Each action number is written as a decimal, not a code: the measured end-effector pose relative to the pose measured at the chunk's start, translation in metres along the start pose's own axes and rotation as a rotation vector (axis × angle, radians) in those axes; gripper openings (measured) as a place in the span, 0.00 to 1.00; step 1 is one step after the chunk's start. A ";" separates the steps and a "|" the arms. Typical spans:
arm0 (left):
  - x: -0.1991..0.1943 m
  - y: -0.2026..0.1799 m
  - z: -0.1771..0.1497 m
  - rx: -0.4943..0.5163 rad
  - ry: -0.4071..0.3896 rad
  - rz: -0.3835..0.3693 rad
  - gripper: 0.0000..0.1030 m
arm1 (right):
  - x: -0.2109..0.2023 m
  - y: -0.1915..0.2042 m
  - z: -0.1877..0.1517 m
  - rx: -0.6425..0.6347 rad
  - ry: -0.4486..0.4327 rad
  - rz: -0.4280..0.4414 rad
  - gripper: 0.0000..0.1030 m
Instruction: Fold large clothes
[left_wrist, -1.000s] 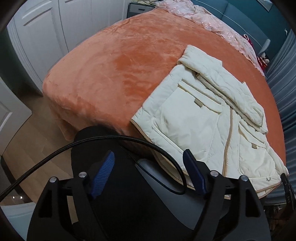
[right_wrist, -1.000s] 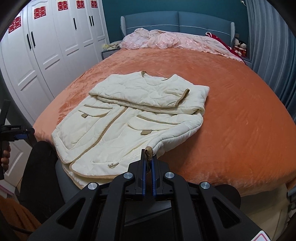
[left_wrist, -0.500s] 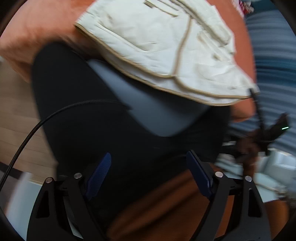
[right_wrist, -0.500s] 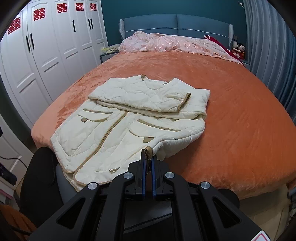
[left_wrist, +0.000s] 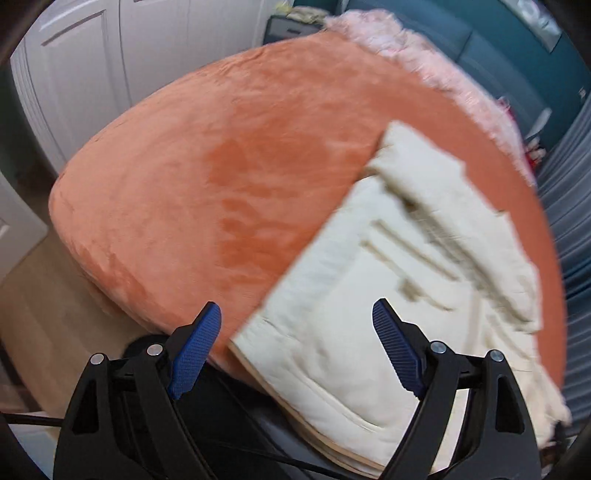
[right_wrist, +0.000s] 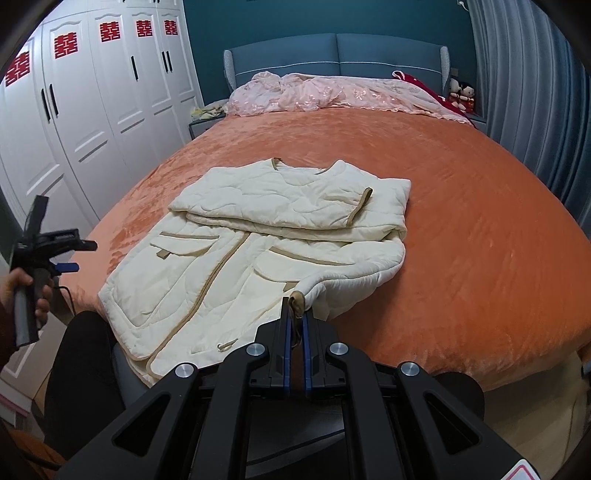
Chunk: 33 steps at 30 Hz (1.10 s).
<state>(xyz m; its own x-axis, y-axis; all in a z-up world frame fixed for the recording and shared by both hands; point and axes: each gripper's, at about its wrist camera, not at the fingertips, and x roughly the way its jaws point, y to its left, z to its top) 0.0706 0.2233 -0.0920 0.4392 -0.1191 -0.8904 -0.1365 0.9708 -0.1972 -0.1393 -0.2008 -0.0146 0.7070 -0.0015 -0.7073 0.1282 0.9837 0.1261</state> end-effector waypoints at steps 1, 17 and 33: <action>0.011 0.002 0.004 0.020 0.020 0.028 0.79 | 0.000 0.000 0.000 0.005 0.001 -0.002 0.04; 0.057 0.033 -0.010 0.169 0.215 -0.182 0.08 | 0.009 -0.004 -0.002 0.070 0.027 -0.016 0.04; -0.158 -0.042 -0.023 0.243 -0.086 -0.525 0.06 | -0.072 -0.034 0.040 0.094 -0.201 -0.114 0.04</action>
<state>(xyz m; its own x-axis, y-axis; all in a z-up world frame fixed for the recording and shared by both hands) -0.0137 0.1965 0.0473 0.4649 -0.5899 -0.6602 0.3220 0.8073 -0.4946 -0.1666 -0.2416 0.0599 0.8070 -0.1561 -0.5696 0.2724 0.9541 0.1245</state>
